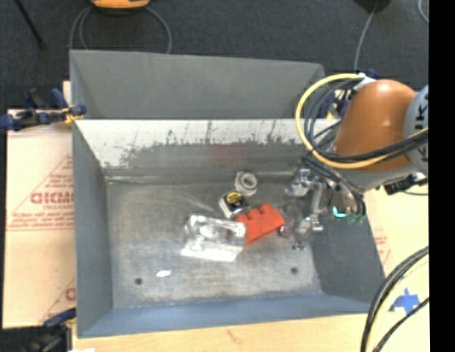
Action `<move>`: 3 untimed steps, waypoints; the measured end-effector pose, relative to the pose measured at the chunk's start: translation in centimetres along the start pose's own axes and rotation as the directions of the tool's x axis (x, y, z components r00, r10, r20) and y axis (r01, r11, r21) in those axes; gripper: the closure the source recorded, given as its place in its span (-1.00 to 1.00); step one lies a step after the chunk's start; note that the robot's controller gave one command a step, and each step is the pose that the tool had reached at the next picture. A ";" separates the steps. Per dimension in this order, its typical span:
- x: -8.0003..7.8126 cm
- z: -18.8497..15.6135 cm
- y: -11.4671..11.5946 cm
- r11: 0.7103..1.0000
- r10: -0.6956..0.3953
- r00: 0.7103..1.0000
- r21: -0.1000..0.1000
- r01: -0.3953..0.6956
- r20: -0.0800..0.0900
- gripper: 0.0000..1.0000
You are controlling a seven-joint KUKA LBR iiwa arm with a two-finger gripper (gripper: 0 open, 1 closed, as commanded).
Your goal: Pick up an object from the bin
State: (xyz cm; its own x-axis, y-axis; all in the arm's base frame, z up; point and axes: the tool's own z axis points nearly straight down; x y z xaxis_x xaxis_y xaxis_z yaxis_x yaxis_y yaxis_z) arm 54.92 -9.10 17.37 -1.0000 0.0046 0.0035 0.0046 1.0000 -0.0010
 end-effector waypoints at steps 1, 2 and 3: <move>-2.0 10.2 5.6 0.999 0.032 0.999 0.000 -0.032 0.014 -1.00; -2.3 9.7 5.5 1.000 0.030 0.999 0.000 -0.030 0.024 1.00; 1.7 -14.3 7.7 0.999 -0.048 0.999 0.001 0.048 0.016 1.00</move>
Offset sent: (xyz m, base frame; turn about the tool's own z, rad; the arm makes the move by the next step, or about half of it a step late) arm 0.0165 0.0562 -0.1037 0.0337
